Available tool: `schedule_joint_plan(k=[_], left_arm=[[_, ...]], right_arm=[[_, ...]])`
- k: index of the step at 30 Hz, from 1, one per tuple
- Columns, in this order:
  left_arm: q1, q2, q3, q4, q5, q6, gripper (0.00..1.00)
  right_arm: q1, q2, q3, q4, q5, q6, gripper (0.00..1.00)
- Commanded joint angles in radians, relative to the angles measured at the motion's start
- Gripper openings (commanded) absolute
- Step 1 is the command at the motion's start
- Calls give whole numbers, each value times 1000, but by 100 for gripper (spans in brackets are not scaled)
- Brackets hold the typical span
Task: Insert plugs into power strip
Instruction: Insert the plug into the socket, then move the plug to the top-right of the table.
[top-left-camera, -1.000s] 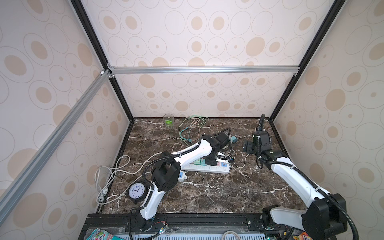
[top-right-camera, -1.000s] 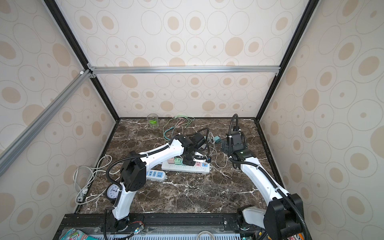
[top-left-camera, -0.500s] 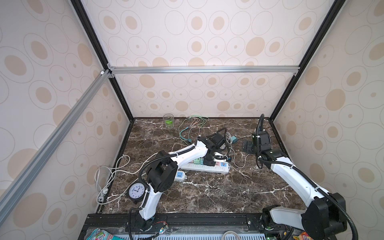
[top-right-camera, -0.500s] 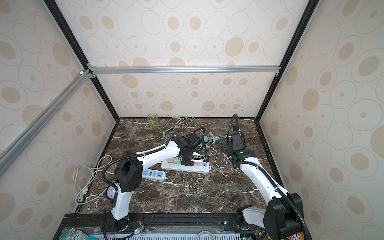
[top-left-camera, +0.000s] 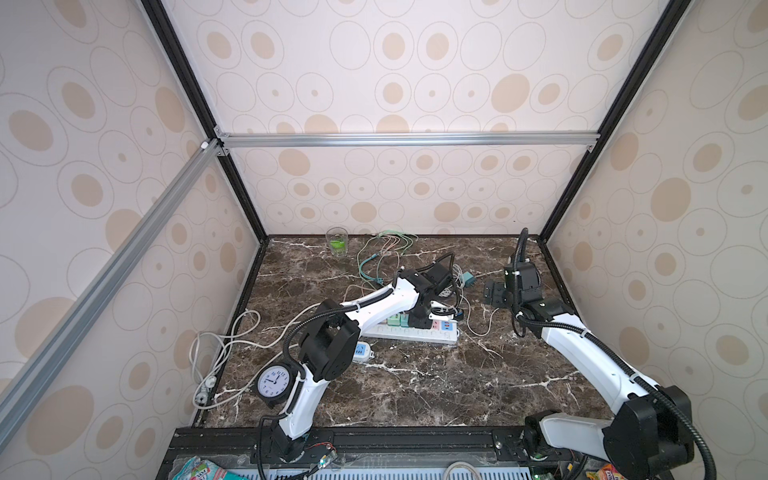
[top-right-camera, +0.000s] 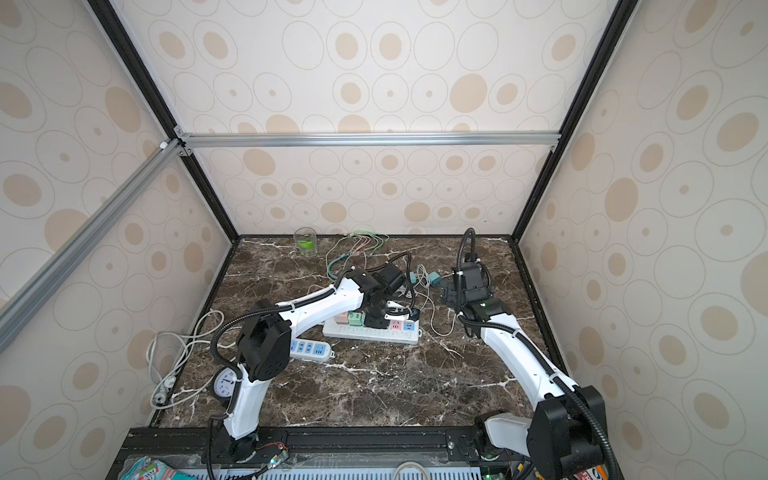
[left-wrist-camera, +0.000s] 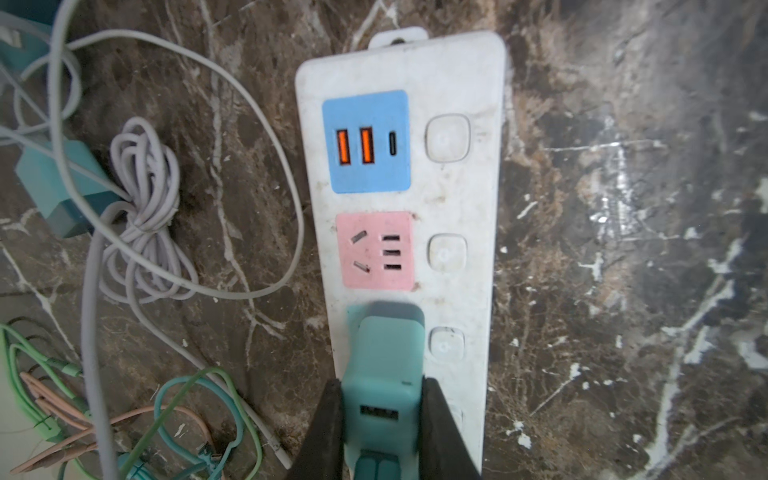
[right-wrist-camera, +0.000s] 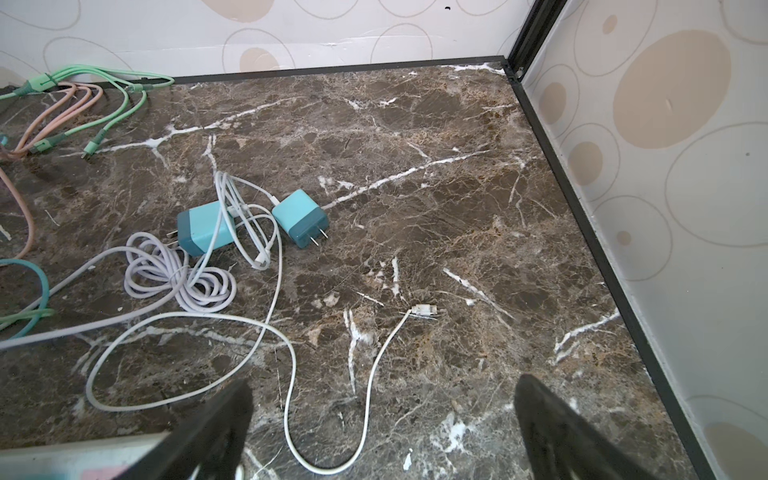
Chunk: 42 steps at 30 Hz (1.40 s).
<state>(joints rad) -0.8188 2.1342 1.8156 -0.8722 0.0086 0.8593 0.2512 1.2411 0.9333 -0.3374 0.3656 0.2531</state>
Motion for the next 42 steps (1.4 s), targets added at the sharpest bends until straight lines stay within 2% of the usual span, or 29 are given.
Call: schedule_joint_plan(k=[1,4,7,8,9,16,19,22,24,27,30,32,35,38,42], left_arm=[[55,84,-28,12,-104,12,28],[55,51,-35,22,-77,12,37],[55,-5,-57,69,-18,12,56],[54,-28,-68,97,-5,-1,96],[54,-51,-76,119,8,-15,99],[56,-211,-168,328,24,-79,99],[60,-302,-259,487,-18,-146,99],[78,-402,-369,708,-82,-272,98],[98,-476,-470,905,-173,-391,99],[106,-568,-607,1174,-450,-556,99],[120,-662,-717,1283,-517,-670,99],[134,-710,-761,1275,-528,-799,99],[143,-752,-777,1160,-416,-958,99],[119,-740,-750,965,-470,-1138,98],[8,-732,-755,871,-528,-1165,99]], right_arm=[[-3,-16,4,-20,-12,-1,100],[-3,-11,4,-16,-26,1,100],[-3,-9,-4,-1,-49,13,100],[-3,-8,-10,6,-64,18,100],[-2,-5,-16,13,-86,22,100],[-2,49,-33,38,-231,95,100],[-3,87,-11,23,-249,106,100],[-3,120,7,22,-234,113,100],[-2,141,16,36,-246,117,100],[-3,194,46,45,-287,128,100],[-4,288,116,27,-327,126,100],[-3,377,191,-19,-338,105,100],[-3,526,351,-119,-355,41,99],[-3,660,493,-192,-322,18,95],[-6,793,642,-240,-271,9,84]])
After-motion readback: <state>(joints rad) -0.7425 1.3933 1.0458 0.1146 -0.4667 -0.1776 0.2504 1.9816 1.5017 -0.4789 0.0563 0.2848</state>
